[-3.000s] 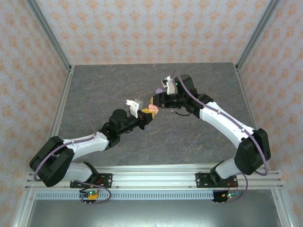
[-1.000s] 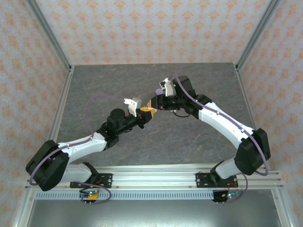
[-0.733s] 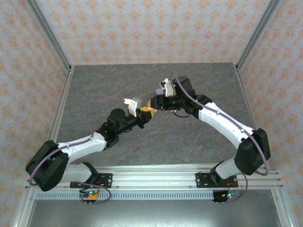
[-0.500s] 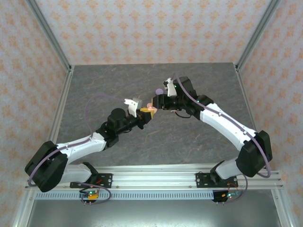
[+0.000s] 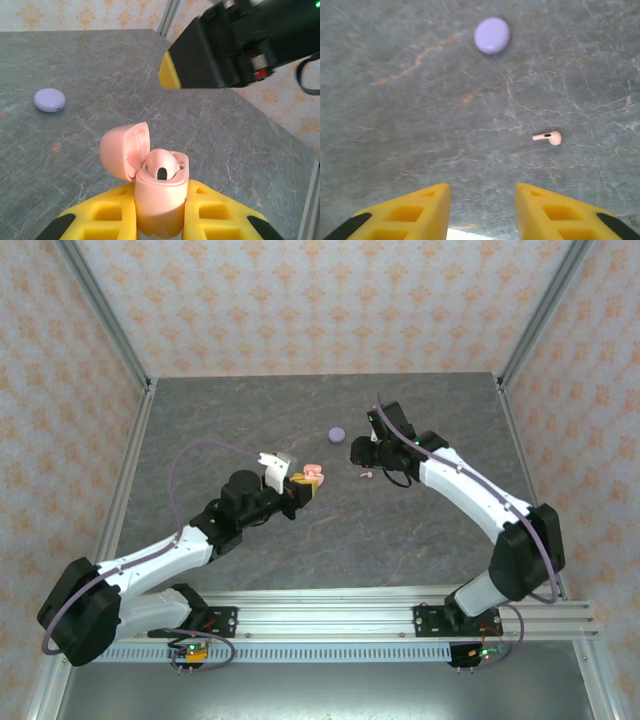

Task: Insert wireless bluetooth earbuds into charging case

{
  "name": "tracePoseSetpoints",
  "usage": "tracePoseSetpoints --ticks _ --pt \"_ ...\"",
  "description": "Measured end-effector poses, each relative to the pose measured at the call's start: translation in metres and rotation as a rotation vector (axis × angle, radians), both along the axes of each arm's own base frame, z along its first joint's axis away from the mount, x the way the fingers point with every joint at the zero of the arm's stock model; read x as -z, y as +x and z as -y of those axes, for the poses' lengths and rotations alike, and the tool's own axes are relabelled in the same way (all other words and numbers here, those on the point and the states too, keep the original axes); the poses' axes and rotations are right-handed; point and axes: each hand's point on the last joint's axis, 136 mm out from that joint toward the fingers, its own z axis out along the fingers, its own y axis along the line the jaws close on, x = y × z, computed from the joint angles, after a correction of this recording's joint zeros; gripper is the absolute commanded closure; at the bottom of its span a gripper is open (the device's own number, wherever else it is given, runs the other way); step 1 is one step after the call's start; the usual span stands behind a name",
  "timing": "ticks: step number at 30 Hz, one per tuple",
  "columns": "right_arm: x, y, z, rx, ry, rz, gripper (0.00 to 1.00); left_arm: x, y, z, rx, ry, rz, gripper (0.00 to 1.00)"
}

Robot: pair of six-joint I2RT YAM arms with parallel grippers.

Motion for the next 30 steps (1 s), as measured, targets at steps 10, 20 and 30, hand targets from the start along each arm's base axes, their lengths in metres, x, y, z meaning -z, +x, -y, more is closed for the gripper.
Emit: tracePoseSetpoints --ticks 10,20,30 --pt "0.057 0.030 0.005 0.005 -0.113 -0.150 0.80 -0.011 -0.007 -0.005 0.008 0.021 0.021 0.84" --pt "0.103 0.048 0.002 0.003 -0.212 -0.257 0.87 -0.008 -0.009 -0.006 0.011 0.031 0.007 0.84" --pt "0.132 0.056 0.006 0.006 -0.295 -0.325 0.89 -0.012 -0.010 -0.006 0.011 0.025 0.016 0.85"
